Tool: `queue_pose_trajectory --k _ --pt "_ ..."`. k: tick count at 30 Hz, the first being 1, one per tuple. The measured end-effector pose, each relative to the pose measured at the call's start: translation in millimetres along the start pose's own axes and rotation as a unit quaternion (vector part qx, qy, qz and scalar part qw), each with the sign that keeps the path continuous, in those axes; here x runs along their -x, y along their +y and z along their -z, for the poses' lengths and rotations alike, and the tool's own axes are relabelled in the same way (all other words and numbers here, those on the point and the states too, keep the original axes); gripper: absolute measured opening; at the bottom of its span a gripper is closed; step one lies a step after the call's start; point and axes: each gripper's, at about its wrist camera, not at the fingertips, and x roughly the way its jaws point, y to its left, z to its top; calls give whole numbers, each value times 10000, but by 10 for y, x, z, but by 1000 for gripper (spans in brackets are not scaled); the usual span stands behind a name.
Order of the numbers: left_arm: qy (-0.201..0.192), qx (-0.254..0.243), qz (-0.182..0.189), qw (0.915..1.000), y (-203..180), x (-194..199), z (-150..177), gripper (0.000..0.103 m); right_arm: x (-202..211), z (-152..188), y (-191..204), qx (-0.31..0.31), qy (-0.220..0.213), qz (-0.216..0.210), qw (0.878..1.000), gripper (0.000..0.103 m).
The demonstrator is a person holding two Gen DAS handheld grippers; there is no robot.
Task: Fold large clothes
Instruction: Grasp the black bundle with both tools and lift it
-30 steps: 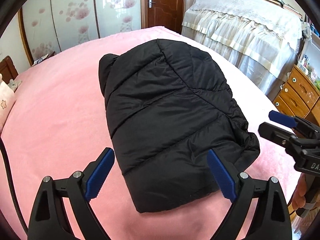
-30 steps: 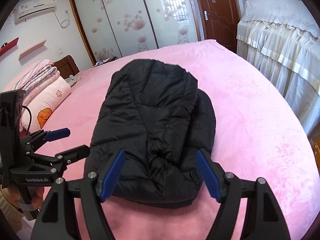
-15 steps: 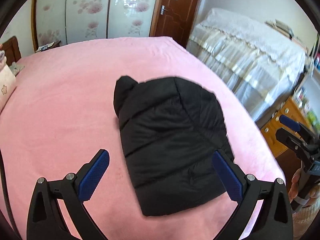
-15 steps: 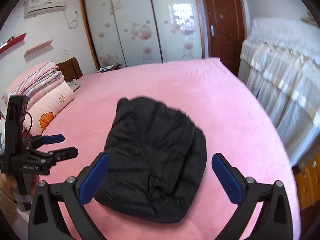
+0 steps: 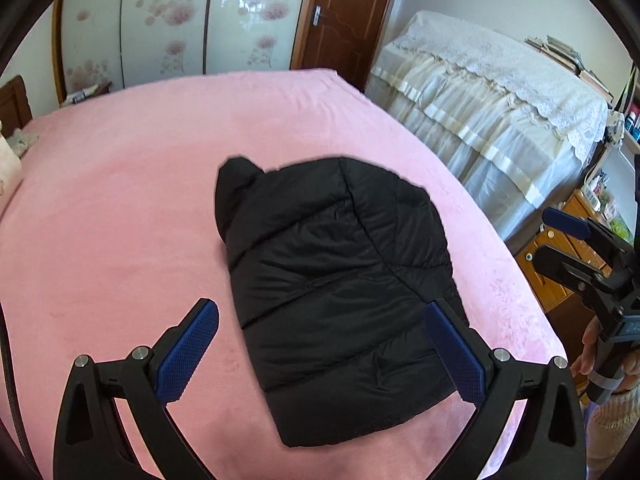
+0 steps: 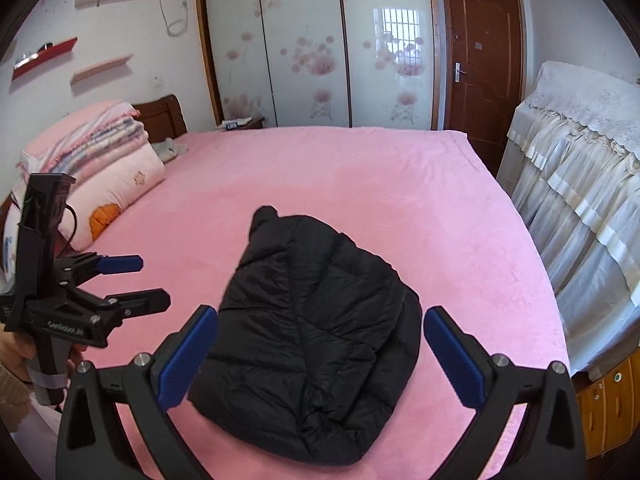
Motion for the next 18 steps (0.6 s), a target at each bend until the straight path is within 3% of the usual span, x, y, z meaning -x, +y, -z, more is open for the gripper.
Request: queue_pose_trajectory --k 12,18 --pt "886 475 34 9949 352 -1101 259 102 -916 262 -307 -318 1104 399 9926 103" --pt "1081 982 534 9878 562 -1480 325 102 -1383 500 -542 -577 1597 459 9844 103"
